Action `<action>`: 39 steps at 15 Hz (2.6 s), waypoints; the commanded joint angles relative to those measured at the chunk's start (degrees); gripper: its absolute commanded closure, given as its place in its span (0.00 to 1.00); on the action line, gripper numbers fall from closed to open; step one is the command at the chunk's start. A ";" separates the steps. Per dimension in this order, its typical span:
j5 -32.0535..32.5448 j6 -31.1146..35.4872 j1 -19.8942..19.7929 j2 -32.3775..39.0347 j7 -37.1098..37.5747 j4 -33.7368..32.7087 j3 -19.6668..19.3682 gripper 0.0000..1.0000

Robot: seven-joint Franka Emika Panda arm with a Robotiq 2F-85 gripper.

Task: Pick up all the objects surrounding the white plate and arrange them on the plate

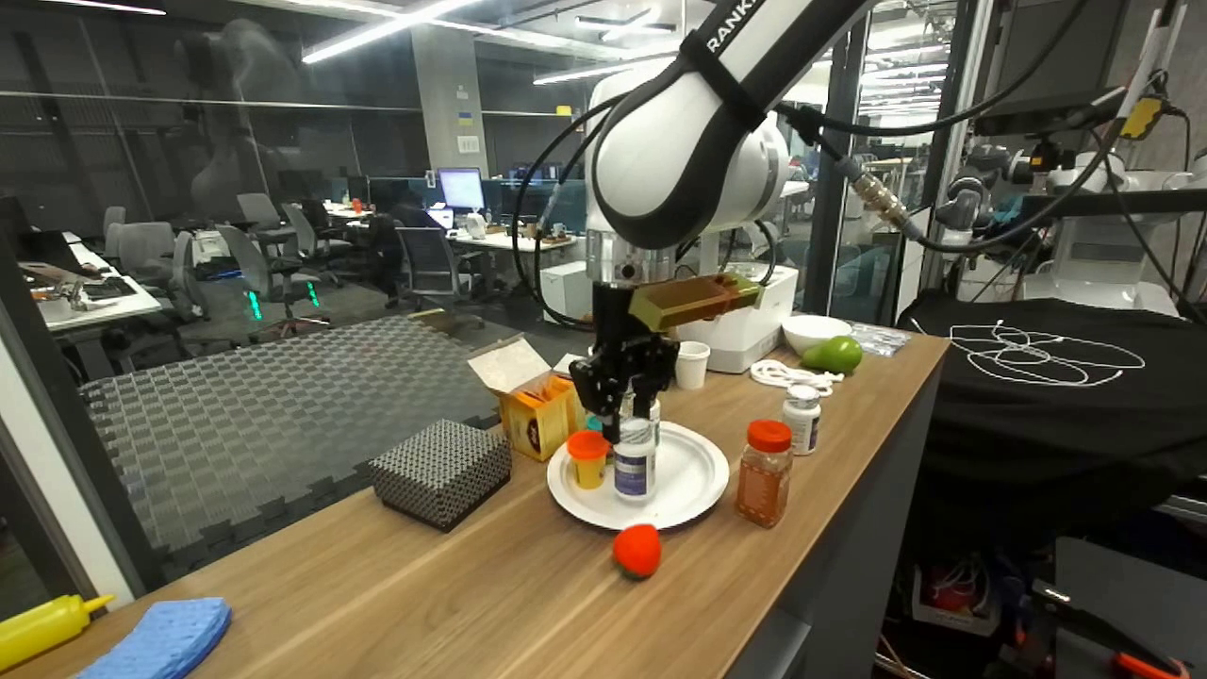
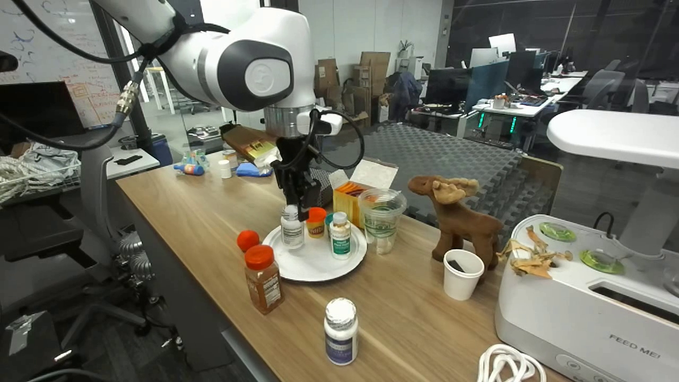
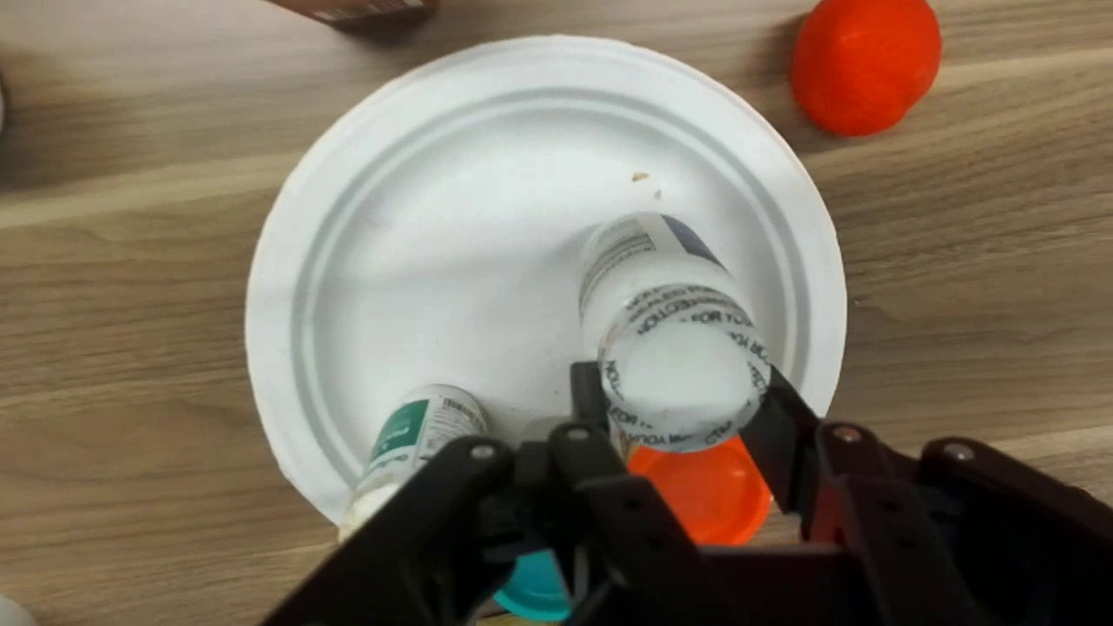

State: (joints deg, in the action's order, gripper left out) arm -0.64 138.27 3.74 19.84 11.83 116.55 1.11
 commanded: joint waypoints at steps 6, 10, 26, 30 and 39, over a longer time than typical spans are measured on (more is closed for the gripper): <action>-1.46 0.94 1.80 5.78 1.45 -6.31 0.62 0.82; -1.46 1.71 1.77 4.41 1.18 -4.88 0.65 0.31; 4.06 5.17 -1.86 -17.62 19.29 19.11 -7.61 0.00; 5.94 7.96 -6.02 -18.29 21.11 22.92 -9.61 0.00; 8.77 7.96 -10.08 -14.86 25.47 21.24 -12.01 0.00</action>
State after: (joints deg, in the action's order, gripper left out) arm 7.80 146.09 -6.14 4.38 35.62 138.47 -10.95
